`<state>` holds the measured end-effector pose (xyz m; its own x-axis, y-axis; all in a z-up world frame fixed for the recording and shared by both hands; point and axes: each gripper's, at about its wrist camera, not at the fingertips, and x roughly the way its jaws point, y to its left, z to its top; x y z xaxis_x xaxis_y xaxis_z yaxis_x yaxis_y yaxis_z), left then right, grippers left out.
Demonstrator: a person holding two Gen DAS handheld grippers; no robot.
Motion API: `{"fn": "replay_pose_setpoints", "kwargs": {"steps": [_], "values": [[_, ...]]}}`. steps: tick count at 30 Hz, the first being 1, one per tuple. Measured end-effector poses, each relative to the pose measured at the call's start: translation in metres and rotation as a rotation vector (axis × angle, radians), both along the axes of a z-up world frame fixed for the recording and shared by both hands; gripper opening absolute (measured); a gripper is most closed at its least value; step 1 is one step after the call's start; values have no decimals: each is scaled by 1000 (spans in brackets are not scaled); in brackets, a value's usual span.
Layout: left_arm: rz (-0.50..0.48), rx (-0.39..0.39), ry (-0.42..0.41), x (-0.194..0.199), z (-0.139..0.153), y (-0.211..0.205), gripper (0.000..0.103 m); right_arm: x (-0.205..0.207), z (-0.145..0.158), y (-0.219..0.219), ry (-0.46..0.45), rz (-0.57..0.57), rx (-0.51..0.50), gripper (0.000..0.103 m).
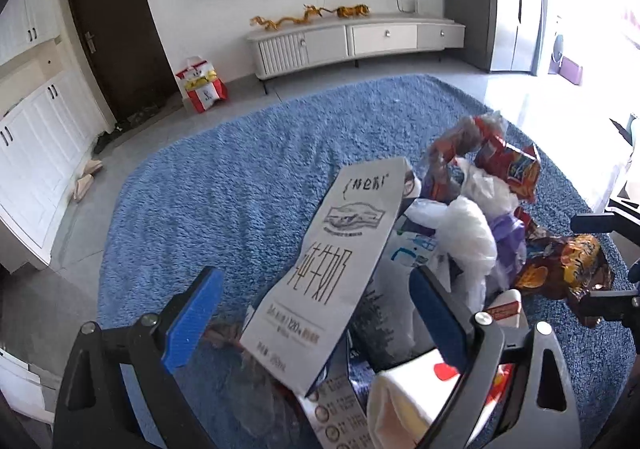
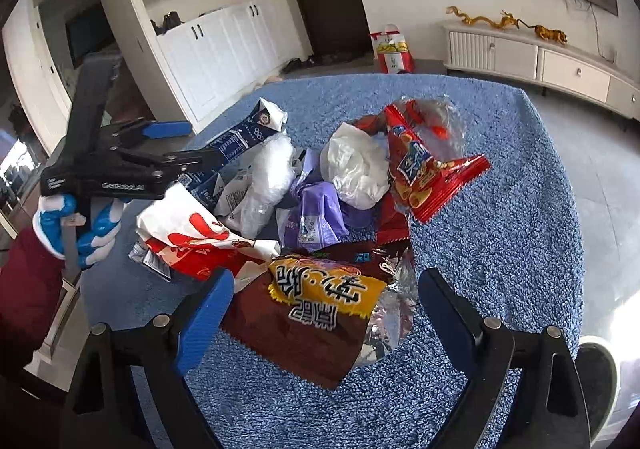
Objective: Collect trash
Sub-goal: 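Grasp a blue milk carton with the left tool while the right tool grasps a brown snack wrapper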
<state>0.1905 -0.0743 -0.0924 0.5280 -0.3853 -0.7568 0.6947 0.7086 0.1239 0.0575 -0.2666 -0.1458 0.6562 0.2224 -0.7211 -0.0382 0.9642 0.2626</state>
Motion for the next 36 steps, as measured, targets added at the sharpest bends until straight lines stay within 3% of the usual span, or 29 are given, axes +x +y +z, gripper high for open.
{"fn": "replay_pose_setpoints", "kwargs": {"steps": [3, 14, 18, 19, 20, 22, 29, 30, 31, 36], "values": [[1, 2, 16, 5, -5, -3, 91, 1, -3, -1, 7, 3, 0, 89], [25, 22, 90, 15, -20, -12, 51, 9, -13, 3, 82, 4, -28, 59], [45, 19, 96, 14, -20, -12, 42, 14, -17, 8, 104, 16, -65, 53], [50, 18, 93, 13, -19, -12, 38, 15, -19, 13, 105, 18, -77, 47], [56, 20, 89, 12, -18, -13, 36, 15, -19, 14, 106, 20, -84, 31], [64, 19, 84, 7, -15, -13, 35, 12, -17, 15, 108, 15, -101, 23], [113, 2, 46, -7, 1, -10, 33, -10, -4, 24, 67, 39, -199, 17], [119, -1, 42, -9, 4, -9, 31, -14, -2, 26, 59, 41, -208, 16], [131, 0, 35, -12, 7, -8, 23, -18, 2, 27, 50, 43, -214, 15], [172, -30, 9, -29, 26, 3, 23, -37, 18, 27, 0, 47, -229, 12]]}}
